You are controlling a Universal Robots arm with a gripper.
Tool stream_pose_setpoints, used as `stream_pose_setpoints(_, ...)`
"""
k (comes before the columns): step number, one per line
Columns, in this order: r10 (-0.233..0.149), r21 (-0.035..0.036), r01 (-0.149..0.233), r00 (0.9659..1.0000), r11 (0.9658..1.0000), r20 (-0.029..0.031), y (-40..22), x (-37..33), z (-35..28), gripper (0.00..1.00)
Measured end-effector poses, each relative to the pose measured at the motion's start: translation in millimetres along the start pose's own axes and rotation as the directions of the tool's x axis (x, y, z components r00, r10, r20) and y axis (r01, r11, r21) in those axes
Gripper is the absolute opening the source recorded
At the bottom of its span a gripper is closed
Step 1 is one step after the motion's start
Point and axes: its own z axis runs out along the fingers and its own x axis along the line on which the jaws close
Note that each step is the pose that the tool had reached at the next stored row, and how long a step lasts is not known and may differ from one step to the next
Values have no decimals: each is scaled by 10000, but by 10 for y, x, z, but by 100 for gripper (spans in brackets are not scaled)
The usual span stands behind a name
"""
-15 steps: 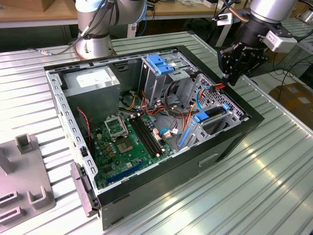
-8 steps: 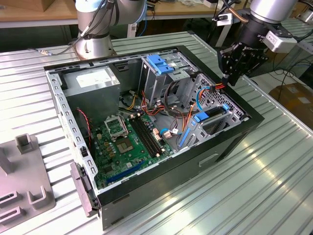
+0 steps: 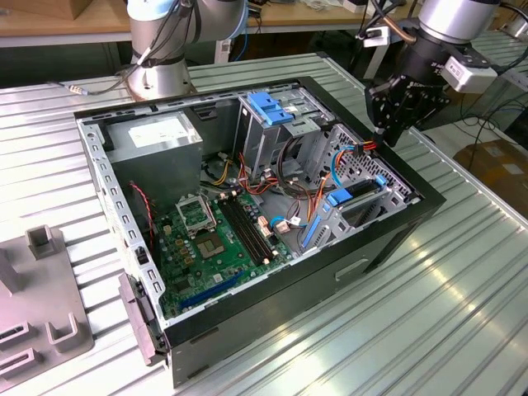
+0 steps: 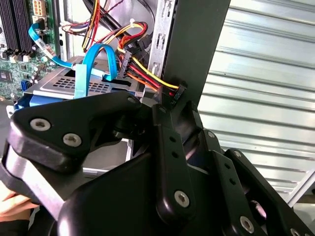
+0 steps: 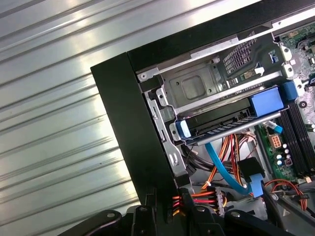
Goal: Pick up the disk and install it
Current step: 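Insert the first disk wire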
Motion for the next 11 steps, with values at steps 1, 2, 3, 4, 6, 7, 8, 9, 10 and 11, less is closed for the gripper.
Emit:
stream_pose_setpoints(1, 1, 0, -1, 10000, 10000, 0, 0, -1, 1, 32)
stream_pose_setpoints(2, 1, 2, -1, 10000, 10000, 1, 0, -1, 2, 31)
stream_pose_setpoints(3, 1, 2, -1, 10000, 10000, 0, 0, -1, 2, 24)
stream_pose_setpoints(4, 1, 0, -1, 10000, 10000, -1, 0, -1, 2, 24)
stream_pose_setpoints(6, 1, 2, -1, 10000, 10000, 0, 0, -1, 2, 16)
stream_pose_setpoints(7, 16, 3, -16, 10000, 10000, 1, 1, 1, -40, 16)
stream_pose_setpoints(8, 339, -11, -339, 9994, 9994, 4, 1, 1, -46, 16)
stream_pose_setpoints(9, 740, -31, -740, 9973, 9973, 6, 1, 1, -47, 16)
stream_pose_setpoints(10, 1068, -46, -1068, 9943, 9943, 8, 1, 1, -47, 16)
stream_pose_setpoints(11, 1108, -49, -1108, 9938, 9938, 7, 2, 1, -48, 16)
